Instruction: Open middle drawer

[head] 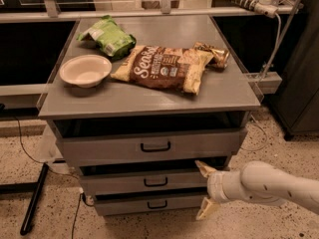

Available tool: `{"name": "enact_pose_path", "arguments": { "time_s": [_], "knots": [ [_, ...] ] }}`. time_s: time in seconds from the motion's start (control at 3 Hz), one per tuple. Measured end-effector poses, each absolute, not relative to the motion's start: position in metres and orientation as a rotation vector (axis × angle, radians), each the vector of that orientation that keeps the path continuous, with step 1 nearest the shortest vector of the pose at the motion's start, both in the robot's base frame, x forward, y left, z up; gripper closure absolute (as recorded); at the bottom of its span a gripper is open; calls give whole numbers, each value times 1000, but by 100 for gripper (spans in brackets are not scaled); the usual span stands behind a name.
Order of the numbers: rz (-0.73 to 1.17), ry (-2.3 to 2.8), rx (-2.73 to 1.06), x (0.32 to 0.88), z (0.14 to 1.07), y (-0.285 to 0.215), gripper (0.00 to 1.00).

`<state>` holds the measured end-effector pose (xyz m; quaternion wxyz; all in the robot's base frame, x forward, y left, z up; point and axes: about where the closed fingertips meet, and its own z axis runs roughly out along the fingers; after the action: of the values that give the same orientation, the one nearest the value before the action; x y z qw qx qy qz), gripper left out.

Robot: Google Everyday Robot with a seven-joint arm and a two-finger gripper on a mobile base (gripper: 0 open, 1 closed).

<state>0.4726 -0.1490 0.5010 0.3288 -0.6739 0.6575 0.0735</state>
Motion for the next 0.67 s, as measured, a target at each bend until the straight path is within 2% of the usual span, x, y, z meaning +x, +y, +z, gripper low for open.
{"name": "enact_pose_path", "arguments": {
  "time_s": [0.67],
  "knots": [
    [95, 1709, -1754, 502, 474, -156, 0]
  ]
}}
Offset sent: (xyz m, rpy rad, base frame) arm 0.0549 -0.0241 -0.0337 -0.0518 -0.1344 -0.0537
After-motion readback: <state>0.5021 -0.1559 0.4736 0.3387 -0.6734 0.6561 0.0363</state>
